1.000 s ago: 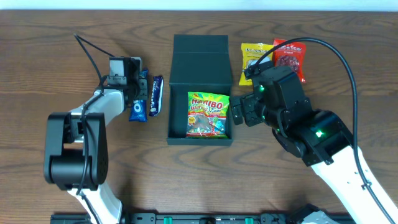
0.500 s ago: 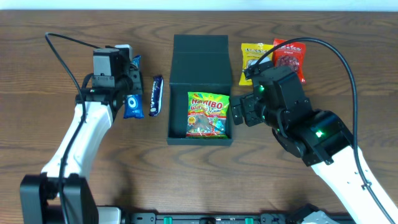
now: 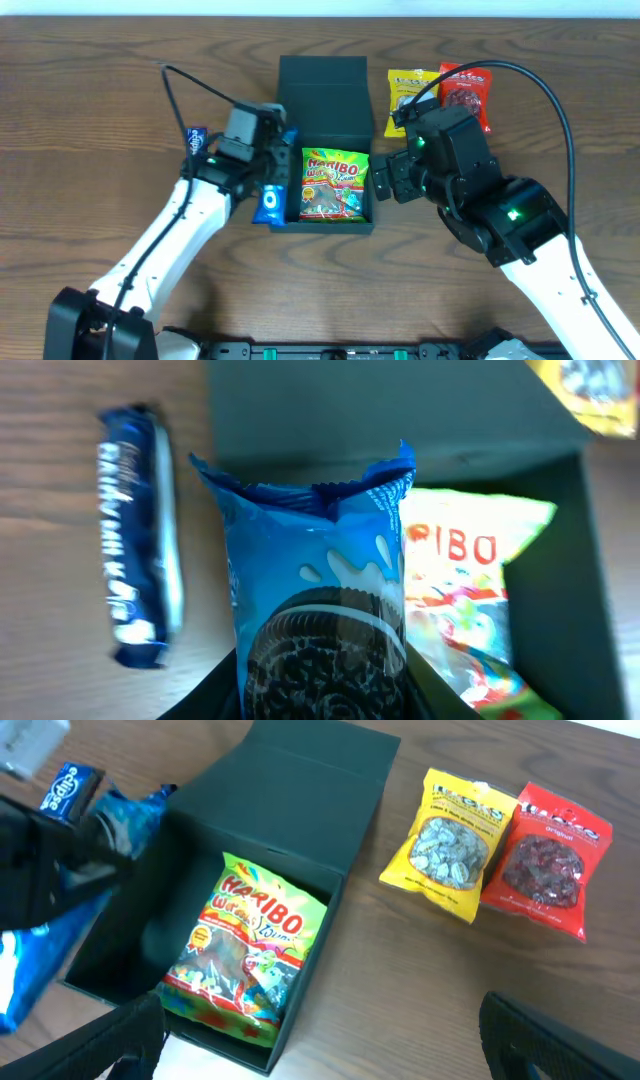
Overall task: Pack container
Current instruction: 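Carry the Oreo pack into the box beside the Haribo bag, release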
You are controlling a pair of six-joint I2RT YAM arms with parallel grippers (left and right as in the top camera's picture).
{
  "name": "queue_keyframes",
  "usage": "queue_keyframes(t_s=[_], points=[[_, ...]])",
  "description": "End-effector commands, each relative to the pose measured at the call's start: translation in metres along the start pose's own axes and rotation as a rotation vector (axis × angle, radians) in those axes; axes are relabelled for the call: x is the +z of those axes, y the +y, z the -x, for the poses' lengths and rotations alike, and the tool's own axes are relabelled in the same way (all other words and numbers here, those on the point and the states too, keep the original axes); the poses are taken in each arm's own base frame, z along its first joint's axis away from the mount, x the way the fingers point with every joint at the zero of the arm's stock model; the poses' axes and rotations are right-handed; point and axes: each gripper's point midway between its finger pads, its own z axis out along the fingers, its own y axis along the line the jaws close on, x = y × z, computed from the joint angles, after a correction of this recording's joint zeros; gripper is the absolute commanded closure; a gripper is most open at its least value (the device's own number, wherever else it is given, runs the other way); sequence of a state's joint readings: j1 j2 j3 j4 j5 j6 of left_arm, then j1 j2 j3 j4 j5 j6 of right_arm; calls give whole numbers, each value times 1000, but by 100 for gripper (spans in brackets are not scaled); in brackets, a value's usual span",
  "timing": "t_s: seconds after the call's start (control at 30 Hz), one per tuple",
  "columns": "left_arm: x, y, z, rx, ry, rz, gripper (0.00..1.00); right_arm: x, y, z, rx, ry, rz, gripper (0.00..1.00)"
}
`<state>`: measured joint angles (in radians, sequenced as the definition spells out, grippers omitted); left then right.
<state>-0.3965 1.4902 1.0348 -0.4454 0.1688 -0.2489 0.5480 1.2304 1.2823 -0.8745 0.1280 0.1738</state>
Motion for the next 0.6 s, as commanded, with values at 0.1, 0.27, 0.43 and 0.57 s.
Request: queue_keyframes(t_s=[0.1,0.27,0.43,0.57], points=[[4,-7,9,-19,-51,74,83,-2,-3,4,-7,-11,-10,1],[8,-10,17,-33,-82,64,77,-2,-3,4,-7,-11,-10,1],[9,-10,18,-37,-88,62,28,-2,-3,4,-7,-11,-10,1],[9,-11,20,-36,-93,60,22,-2,-3,4,-7,-11,-10,1]])
